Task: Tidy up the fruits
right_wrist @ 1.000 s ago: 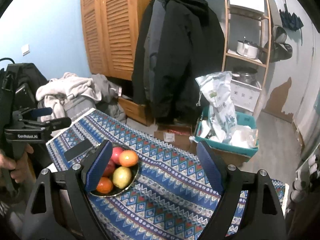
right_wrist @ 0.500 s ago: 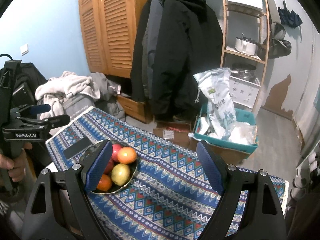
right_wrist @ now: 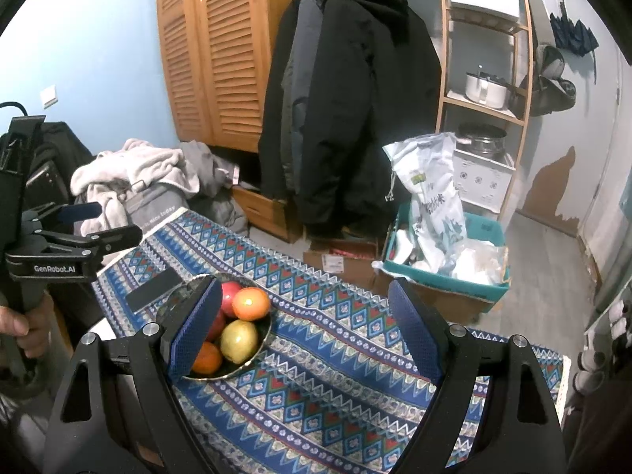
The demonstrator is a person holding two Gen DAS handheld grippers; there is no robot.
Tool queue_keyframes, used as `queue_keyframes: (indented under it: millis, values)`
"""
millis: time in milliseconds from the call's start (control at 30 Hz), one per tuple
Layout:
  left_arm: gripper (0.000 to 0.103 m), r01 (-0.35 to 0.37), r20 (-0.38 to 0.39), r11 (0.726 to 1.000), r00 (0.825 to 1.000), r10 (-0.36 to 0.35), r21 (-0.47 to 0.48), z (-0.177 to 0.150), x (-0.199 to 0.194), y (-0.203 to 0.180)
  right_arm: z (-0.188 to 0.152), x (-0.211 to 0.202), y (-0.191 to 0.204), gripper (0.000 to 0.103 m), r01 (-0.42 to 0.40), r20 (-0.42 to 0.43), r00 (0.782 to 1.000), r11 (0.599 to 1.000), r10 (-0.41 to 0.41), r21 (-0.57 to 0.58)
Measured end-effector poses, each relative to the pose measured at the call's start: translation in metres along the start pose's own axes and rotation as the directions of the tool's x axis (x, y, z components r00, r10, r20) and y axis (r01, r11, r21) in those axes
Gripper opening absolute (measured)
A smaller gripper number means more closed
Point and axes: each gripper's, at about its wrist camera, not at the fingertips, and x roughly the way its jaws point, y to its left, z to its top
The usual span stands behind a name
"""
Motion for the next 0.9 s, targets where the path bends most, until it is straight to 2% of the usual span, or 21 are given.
queue_keyframes:
  millis: [900]
  values:
    - [0.102, -0.019, -0.047, 1.000, 0.999, 0.018, -0.024, -0.0016, 0.0089, 0.0016, -0.0018, -0.0008, -0.0042, 0.085, 0.003, -0.011, 1.000, 1.000, -0.003, 0.003]
